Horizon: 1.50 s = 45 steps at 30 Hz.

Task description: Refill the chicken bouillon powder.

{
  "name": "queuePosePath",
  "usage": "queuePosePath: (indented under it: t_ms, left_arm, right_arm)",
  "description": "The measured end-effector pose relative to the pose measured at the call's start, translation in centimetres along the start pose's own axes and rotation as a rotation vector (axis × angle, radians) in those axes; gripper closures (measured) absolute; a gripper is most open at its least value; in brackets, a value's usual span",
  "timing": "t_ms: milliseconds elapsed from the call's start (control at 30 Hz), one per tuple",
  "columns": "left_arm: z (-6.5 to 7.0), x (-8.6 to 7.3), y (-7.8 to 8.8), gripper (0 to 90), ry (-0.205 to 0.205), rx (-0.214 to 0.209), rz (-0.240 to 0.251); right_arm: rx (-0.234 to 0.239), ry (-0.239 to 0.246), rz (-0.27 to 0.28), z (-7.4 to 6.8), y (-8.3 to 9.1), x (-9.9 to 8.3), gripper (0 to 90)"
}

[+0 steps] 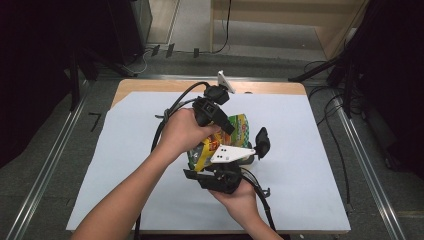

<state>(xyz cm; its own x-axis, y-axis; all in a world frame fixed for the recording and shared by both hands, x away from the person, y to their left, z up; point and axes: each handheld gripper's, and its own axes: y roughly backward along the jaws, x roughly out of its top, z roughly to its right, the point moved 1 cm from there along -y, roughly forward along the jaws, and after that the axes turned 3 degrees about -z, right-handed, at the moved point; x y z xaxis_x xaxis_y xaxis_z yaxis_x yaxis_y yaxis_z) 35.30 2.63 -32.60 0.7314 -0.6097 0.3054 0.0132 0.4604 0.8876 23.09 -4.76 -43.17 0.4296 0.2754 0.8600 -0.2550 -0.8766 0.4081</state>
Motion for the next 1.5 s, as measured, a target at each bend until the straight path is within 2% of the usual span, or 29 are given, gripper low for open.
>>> queuePosePath:
  t_ms: [633, 1200, 1500]
  left_arm:
    - [-0.3, -0.2, 0.0, 83.1, -0.001, -0.007, 0.012]
    - [-1.6, -0.8, 0.7, 83.4, 0.036, 0.004, 0.063]
    - [-2.0, -1.1, 0.7, 83.4, 0.042, 0.015, 0.069]
  right_arm:
    - [-0.006, 0.007, -0.008, 0.0, -0.1, 0.0, 71.8]
    - [0.011, 0.038, -0.026, 0.4, -1.0, 0.5, 71.8]
    - [0.019, 0.051, -0.042, 0.8, -1.5, 0.5, 71.8]
